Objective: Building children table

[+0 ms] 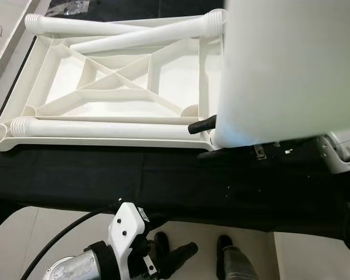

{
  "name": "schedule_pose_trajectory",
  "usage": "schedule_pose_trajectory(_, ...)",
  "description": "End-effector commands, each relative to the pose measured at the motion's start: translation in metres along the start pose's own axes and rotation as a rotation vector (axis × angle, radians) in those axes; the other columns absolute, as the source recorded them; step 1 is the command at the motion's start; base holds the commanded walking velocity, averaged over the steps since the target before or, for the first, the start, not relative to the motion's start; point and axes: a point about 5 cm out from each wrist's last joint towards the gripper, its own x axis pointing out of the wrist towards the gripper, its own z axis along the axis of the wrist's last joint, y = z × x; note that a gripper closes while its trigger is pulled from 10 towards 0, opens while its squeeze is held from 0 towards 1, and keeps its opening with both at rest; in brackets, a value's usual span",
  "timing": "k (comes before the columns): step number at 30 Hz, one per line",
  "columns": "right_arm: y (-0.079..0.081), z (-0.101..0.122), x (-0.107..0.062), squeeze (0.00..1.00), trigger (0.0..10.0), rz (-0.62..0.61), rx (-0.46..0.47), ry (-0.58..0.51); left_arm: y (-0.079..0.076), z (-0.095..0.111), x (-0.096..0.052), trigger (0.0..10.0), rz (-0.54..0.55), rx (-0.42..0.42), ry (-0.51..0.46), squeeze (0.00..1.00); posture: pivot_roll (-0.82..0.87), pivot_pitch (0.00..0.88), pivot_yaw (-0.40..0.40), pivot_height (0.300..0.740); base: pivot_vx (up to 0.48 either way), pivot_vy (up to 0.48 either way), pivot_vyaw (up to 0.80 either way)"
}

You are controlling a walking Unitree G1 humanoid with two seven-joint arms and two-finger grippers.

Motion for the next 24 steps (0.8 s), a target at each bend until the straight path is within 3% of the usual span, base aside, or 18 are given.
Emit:
schedule_pose_trajectory(1, 0.014, -0.023, 0.006, 0.0, 10.0, 0.041, 0.092, 0.083, -0.002, -0.008, 0.0, 10.0, -0.008, -0.033, 0.024, 0.0, 0.05, 0.413, 0.133, 0.74, 0.0, 0.0, 0.0)
schedule_pose_trajectory(4, 0.012, -0.023, 0.005, 0.0, 10.0, 0.019, 0.084, 0.085, -0.002, -0.009, 0.0, 10.0, -0.007, -0.033, 0.024, 0.0, 0.05, 0.413, 0.133, 0.74, 0.0, 0.0, 0.0)
schedule_pose_trajectory(11, -0.009, -0.003, -0.003, 0.0, 10.0, -0.15, 0.181, -0.179, -0.002, -0.01, 0.001, 10.0, -0.006, -0.033, 0.02, 0.0, 0.04, 0.393, 0.129, 0.74, 0.0, 0.0, 0.0)
schedule_pose_trajectory(19, -0.017, -0.002, -0.004, 0.0, 10.0, -0.202, 0.171, -0.189, -0.002, -0.011, 0.001, 10.0, -0.004, -0.033, 0.018, 0.0, 0.04, 0.393, 0.128, 0.74, 0.0, 0.0, 0.0)
schedule_pose_trajectory(24, -0.029, 0.002, -0.009, 0.0, 10.0, -0.293, 0.158, -0.204, -0.001, -0.01, 0.002, 10.0, -0.002, -0.034, 0.014, 0.0, 0.04, 0.396, 0.126, 0.74, 0.0, 0.0, 0.0)
